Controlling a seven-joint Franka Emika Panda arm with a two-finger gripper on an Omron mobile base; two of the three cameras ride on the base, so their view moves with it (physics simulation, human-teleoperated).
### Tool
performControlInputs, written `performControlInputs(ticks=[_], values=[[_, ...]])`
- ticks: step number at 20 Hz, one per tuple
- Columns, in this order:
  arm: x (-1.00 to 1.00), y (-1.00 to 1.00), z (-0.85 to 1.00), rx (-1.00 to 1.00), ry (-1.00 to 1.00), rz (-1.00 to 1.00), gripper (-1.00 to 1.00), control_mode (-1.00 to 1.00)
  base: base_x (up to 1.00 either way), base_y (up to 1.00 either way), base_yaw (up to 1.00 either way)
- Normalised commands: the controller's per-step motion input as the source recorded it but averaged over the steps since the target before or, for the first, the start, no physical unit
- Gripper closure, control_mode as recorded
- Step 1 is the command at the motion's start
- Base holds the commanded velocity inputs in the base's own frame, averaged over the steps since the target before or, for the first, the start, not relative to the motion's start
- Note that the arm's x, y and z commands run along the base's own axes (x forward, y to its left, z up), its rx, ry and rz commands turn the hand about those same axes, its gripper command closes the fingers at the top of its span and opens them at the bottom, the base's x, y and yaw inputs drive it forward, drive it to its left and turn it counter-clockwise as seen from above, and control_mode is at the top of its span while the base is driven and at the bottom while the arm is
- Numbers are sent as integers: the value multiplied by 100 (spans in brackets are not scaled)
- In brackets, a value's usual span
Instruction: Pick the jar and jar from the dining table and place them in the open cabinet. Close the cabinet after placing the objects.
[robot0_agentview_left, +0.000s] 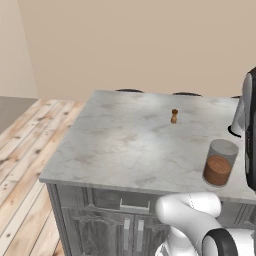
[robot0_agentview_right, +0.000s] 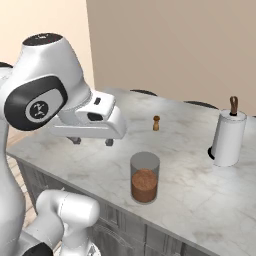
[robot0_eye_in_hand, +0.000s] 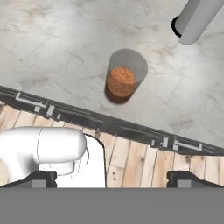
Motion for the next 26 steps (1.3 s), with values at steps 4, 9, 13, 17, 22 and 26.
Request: performControlInputs(ticks=[4, 9, 13, 17, 22, 26], values=[[3, 4, -20, 14, 0, 0, -100, -100, 0, 0, 0], [24, 4, -17, 9, 0, -1, -100, -100, 0, 0, 0], [33, 11, -14, 0, -4, -2, -100, -100, 0, 0, 0], [37, 15, -30, 0, -7, 0, -100, -100, 0, 0, 0], [40, 11, -41, 0, -6, 0, -100, -100, 0, 0, 0], [39, 1, -42, 0, -3, 0, -100, -100, 0, 0, 0]])
